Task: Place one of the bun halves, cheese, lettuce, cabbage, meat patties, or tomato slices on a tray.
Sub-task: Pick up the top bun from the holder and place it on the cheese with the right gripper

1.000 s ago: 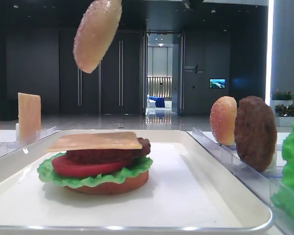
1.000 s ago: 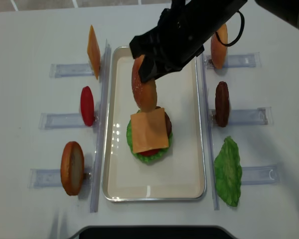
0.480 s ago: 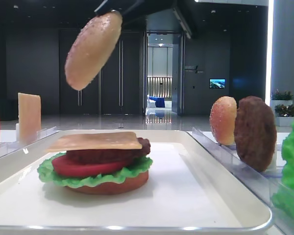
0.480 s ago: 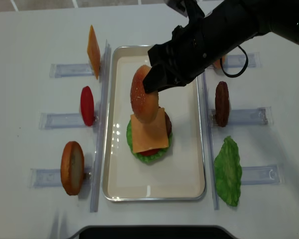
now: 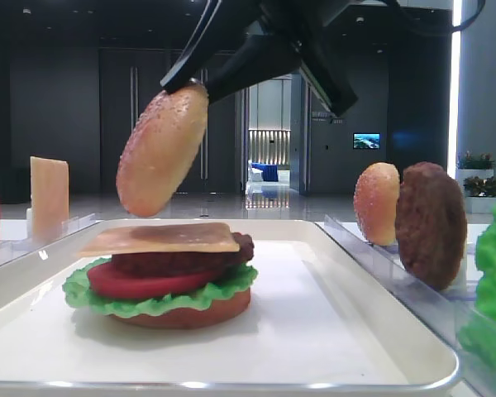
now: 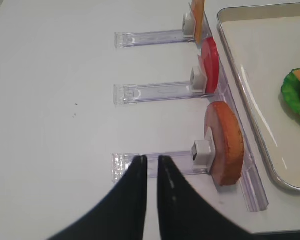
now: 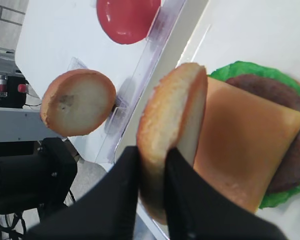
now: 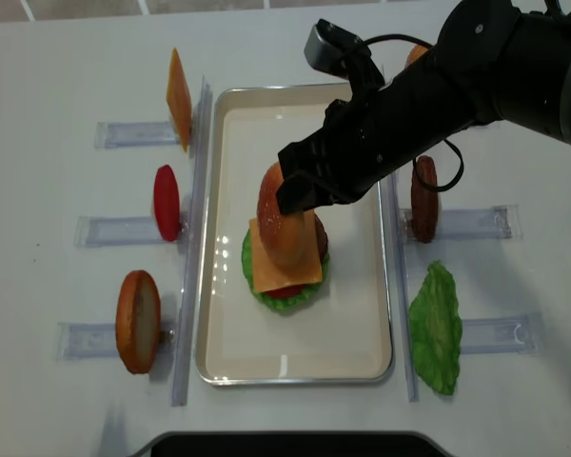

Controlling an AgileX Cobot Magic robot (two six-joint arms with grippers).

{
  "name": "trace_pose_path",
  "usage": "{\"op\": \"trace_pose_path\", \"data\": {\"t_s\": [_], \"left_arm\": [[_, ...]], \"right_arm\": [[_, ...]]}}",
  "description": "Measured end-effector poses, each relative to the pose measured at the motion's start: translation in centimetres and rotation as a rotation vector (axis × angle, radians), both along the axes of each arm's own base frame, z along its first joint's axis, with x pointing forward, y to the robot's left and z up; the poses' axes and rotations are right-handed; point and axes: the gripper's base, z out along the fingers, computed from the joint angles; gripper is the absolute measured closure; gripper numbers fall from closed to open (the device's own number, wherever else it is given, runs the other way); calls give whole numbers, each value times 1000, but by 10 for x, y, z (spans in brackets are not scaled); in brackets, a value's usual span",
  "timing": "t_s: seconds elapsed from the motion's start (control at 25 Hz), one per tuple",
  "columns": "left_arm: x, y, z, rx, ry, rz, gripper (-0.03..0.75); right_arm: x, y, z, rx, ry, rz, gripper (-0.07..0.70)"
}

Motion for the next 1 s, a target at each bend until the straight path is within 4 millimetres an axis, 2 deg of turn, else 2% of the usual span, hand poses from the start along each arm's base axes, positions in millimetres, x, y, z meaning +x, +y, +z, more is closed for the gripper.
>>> {"op": "trace_pose_path", "data": {"t_s": [0.28,0.44,0.6,0.72,1.0], "left_arm": [[0,0,0,0,0,0,711],[0,0,0,0,0,0,714],[0,0,0,0,0,0,714],[0,0,0,0,0,0,715],[0,0,0,0,0,0,715]], "right_arm": [[1,3,3,47,-2,-19,524],[-1,6,3,55,0,-15,524],[-9,11,-5,46,10,-27,524],[-11,8,-12,28,13,-39,524],[-10,7,-14,22,6,-48,524]]}}
